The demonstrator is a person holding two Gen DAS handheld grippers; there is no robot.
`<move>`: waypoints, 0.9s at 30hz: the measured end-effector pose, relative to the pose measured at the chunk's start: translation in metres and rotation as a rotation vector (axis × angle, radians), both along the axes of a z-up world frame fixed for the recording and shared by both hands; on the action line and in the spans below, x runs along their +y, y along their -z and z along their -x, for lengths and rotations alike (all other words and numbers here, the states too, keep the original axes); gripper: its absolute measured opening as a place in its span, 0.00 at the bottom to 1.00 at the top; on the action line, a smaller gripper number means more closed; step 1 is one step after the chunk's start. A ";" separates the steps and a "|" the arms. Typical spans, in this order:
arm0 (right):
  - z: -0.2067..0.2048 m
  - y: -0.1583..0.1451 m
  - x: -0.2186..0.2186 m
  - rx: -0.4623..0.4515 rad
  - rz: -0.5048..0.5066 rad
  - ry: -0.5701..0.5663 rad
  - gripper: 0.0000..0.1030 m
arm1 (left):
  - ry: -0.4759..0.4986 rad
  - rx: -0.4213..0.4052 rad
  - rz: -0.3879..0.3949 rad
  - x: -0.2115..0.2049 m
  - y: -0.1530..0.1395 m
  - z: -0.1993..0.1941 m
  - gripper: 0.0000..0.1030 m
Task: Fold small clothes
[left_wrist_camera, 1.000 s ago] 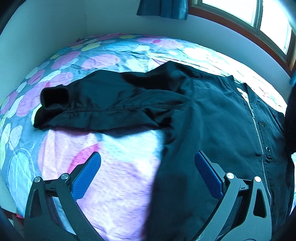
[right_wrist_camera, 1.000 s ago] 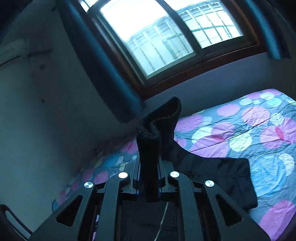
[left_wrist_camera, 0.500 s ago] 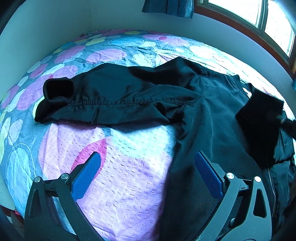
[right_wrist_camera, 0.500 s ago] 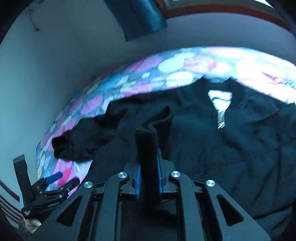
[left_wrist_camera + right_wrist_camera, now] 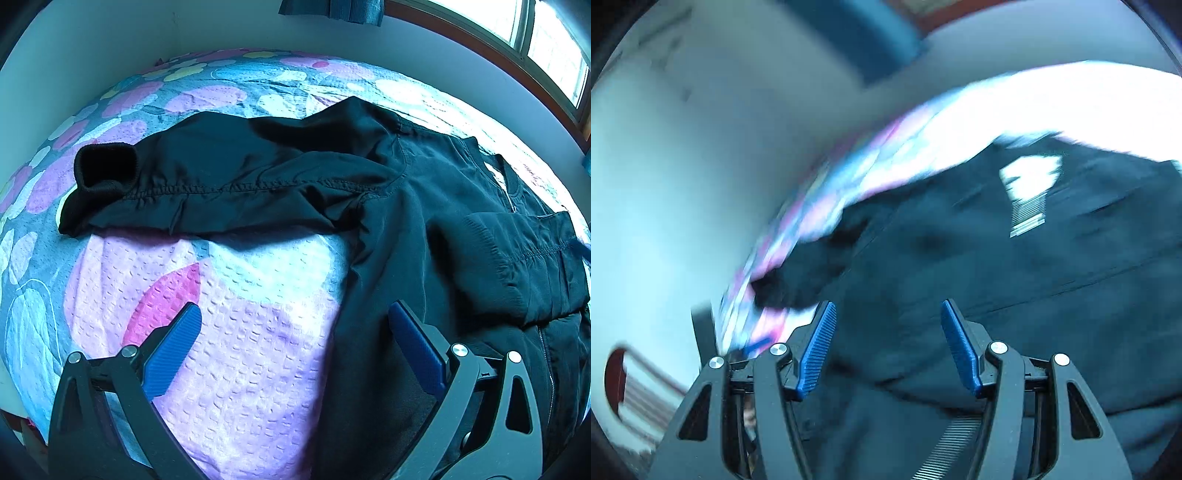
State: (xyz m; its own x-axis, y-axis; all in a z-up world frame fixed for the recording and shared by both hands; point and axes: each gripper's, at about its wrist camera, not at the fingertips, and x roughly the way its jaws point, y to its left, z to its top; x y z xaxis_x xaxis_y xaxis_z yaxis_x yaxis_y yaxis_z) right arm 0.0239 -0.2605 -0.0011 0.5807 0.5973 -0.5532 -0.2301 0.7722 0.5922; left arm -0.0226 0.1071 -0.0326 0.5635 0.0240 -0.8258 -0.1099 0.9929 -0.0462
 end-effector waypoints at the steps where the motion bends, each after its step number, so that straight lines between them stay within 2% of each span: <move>1: 0.003 -0.004 -0.032 -0.013 0.010 0.093 0.58 | 0.001 0.001 0.000 -0.001 0.000 0.000 0.98; 3: 0.009 -0.001 -0.097 0.003 0.028 0.306 0.58 | 0.003 0.002 -0.003 -0.002 0.000 0.000 0.98; 5: 0.012 0.013 -0.152 0.050 0.011 0.451 0.58 | 0.004 0.002 -0.007 -0.004 -0.001 -0.001 0.98; 7: 0.010 0.031 -0.192 0.113 0.000 0.529 0.58 | 0.006 0.002 -0.016 -0.007 -0.001 -0.002 0.98; 10: 0.000 0.051 -0.226 0.179 -0.072 0.567 0.58 | 0.005 0.008 -0.029 -0.010 -0.001 -0.003 0.98; 13: -0.021 0.057 -0.236 0.203 -0.118 0.566 0.58 | 0.002 0.017 -0.042 -0.014 -0.001 -0.004 0.98; 16: -0.051 0.054 -0.232 0.219 -0.104 0.547 0.58 | -0.003 0.023 -0.047 -0.016 -0.001 -0.006 0.98; 22: -0.113 0.048 -0.194 0.308 0.093 0.476 0.58 | -0.007 0.037 -0.053 -0.020 0.001 -0.008 0.98; 25: -0.125 0.053 -0.185 0.380 0.251 0.461 0.58 | -0.004 0.042 -0.052 -0.021 0.003 -0.007 0.98; 27: -0.127 0.056 -0.186 0.414 0.303 0.439 0.58 | -0.005 0.044 -0.040 -0.019 0.004 -0.007 0.98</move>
State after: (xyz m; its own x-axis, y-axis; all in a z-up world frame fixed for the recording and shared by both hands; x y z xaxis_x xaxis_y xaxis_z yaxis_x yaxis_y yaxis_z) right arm 0.1510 -0.4463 -0.0572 0.4377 0.1375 -0.8885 0.3423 0.8883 0.3061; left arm -0.0156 0.0883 -0.0367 0.5263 0.0606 -0.8481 -0.1163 0.9932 -0.0012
